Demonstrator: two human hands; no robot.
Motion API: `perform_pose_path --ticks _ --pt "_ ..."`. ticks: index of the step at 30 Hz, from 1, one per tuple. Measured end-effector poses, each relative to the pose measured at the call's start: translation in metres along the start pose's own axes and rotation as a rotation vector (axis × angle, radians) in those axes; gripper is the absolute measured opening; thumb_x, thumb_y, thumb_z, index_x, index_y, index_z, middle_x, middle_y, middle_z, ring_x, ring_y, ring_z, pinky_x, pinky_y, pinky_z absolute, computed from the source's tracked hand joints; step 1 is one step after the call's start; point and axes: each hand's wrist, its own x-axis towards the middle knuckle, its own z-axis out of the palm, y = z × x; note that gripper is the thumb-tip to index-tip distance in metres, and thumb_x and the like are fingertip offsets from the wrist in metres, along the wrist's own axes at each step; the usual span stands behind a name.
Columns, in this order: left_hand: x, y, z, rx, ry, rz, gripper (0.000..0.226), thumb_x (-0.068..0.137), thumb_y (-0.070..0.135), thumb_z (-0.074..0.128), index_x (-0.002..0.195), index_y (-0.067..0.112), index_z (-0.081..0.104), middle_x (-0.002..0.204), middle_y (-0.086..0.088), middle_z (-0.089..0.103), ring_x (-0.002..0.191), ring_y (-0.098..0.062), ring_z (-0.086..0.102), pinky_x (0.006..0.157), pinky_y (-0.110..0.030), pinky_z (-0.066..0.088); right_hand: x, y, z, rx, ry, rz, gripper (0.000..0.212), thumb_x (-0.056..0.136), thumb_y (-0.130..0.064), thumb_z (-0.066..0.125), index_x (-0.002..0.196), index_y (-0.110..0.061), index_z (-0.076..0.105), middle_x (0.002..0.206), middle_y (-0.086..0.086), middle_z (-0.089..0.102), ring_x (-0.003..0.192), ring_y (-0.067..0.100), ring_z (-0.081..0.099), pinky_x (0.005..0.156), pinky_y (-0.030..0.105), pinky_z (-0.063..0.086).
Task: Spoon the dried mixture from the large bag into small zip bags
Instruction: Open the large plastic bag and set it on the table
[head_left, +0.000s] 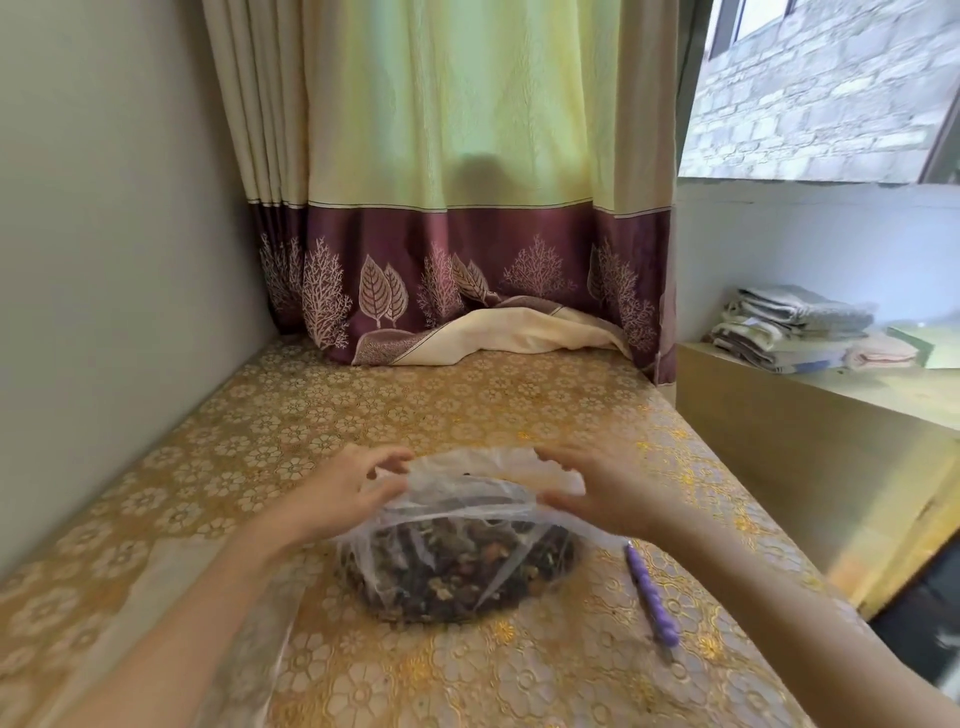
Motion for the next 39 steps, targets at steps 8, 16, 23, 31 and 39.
perform_pose_path --ticks 8,16,23,31,39 --pt "-0.046 0.014 -0.009 0.539 0.085 0.107 0.018 0.09 0.032 0.057 0.082 0.036 0.041 0.084 0.026 0.037 0.092 0.002 0.034 0.1 -0.025 0.025 -0.041 -0.014 0.019 -0.561 0.1 -0.115 0.016 0.089 -0.027 0.058 0.104 -0.019 0.061 0.1 -0.005 0.063 0.098 0.015 0.051 0.089 0.029 0.033" --pt "-0.086 0.007 0.036 0.308 0.465 0.172 0.037 0.083 -0.001 0.061 0.067 0.022 0.036 0.056 0.013 0.034 0.043 -0.005 0.032 0.041 -0.021 0.032 -0.066 -0.03 0.044 -0.421 0.453 0.025 0.03 0.07 -0.006 0.074 0.064 -0.016 0.046 0.048 0.0 0.05 0.037 0.016 0.041 0.035 0.023 0.026" --pt "-0.083 -0.016 0.036 -0.208 0.118 -0.159 0.029 0.094 0.035 0.048 0.078 0.024 0.07 0.105 -0.013 0.065 0.073 -0.016 0.062 0.069 -0.029 0.047 -0.073 -0.023 0.038 0.44 0.109 0.248 0.026 0.093 -0.031 0.058 0.081 -0.009 0.065 0.078 0.007 0.069 0.071 0.02 0.065 0.072 0.033 0.054" --pt "-0.048 0.004 0.037 0.175 0.18 -0.428 0.059 0.089 0.064 0.037 0.065 0.015 0.059 0.055 0.005 0.051 0.048 -0.011 0.052 0.058 -0.024 0.05 -0.046 -0.023 0.036 0.105 0.143 0.558 0.066 0.09 -0.063 0.043 0.056 -0.007 0.055 0.048 0.005 0.059 0.041 0.017 0.057 0.055 0.028 0.053" --pt "-0.061 -0.005 0.032 -1.154 0.426 -0.601 0.014 0.093 0.01 0.053 0.094 -0.002 0.06 0.088 -0.022 0.067 0.072 -0.029 0.068 0.057 -0.031 0.058 -0.047 -0.013 0.042 0.861 0.4 0.776 0.017 0.092 0.001 0.051 0.097 0.014 0.062 0.084 0.024 0.065 0.063 0.025 0.062 0.059 0.033 0.055"
